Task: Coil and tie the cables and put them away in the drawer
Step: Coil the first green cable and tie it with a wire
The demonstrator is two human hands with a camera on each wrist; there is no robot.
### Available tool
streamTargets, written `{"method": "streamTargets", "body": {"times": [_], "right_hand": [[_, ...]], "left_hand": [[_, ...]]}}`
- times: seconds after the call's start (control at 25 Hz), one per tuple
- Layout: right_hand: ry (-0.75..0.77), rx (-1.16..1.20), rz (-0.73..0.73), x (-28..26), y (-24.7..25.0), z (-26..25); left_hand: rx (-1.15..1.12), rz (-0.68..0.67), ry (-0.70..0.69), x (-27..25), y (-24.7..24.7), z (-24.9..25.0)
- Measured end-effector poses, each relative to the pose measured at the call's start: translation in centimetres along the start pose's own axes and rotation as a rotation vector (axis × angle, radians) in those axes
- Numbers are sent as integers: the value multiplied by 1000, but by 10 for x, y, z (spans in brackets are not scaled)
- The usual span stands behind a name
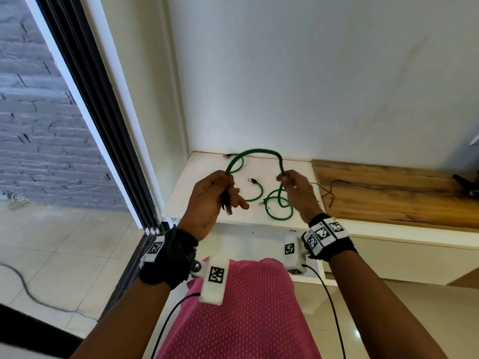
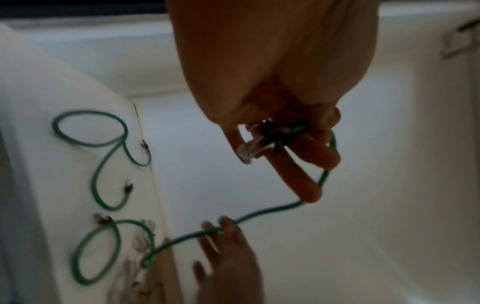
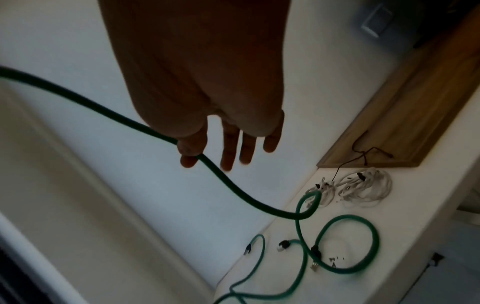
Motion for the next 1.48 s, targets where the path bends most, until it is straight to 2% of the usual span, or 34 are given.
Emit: {"method": "streamTargets", "body": {"times": [0.12,0.2,0.32,0.36,0.44,0.52,0.64,0.68,0.8,0.88,1.0,1.2,1.32,1.48], "right_hand": [[64,-4,-224,-11,-41,-16],[166,-220,-416,-26,-66,-28],[288,-578,-748,-59,-97,-36],[323,-690,-801,-67,-100,-37],[456,-826,-779,-76,-96,-52],[585,-846,-717,-84,-88,-74],[793,-697,-587,-92,-72,-113],[817,-613,-521,-90,-63,-122],[769,-422,-350,-74,-34,-136],[701,-370,-299,-64,-18,-135],[575,-298,-215,-47,1,-121],[252,-56,-159,-31,10,-49],[184,-274,-161,-36,-1,-18],[164,-588,-398,-50,-40,-15]], "left_hand": [[-353,-5,-50,9,-9,23],[-471,10,-84,16,1,33],[-236,130,-30,20,31,29],[-143,176,0,18,40,24],[-7,210,62,13,47,14],[24,163,126,9,42,2],[-35,59,212,4,24,-17],[-28,22,247,2,17,-21],[-44,-192,354,-7,-9,-27],[-91,-275,386,-14,-21,-27],[-201,-324,388,-17,-28,-26],[-461,-351,364,-19,-33,-20],[-534,-321,356,-19,-31,-22],[-614,-298,358,-16,-31,-26]]}}
Point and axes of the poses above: each hand's wrist, its own x-axis towards the middle knuckle, its own y-axis out of the back of the hand, z = x × y, the point moved 7 cm from there along x, towards the middle knuckle, and after that the axes turned 8 degrees about -z, right-handed, at the moved point
